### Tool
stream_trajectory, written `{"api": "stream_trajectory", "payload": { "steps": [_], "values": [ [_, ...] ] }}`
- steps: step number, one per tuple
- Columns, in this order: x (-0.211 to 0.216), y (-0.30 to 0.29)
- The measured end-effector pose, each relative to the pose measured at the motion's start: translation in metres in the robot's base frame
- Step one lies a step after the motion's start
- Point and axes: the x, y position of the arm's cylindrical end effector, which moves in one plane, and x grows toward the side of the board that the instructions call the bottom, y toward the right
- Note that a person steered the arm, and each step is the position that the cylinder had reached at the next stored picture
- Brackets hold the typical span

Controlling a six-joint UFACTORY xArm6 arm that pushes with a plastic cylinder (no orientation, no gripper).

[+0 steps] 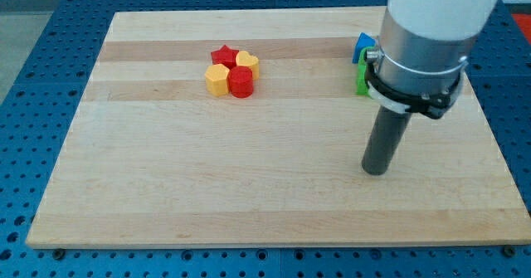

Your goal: Move blue cube towards bottom right

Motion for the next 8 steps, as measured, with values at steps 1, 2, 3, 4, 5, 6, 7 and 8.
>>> {"api": "stream_trajectory", "payload": {
  "steps": [1, 2, 3, 4, 5, 6, 7, 8],
  "values": [
    [-0.01, -0.015],
    [-0.027, -0.042],
    [-0.071, -0.07],
    [-0.114, -0.088],
    [-0.15, -0.093],
    [-0.197, -0.094],
    [-0.244, -0.093],
    [-0.265, -0.061]
  ]
}}
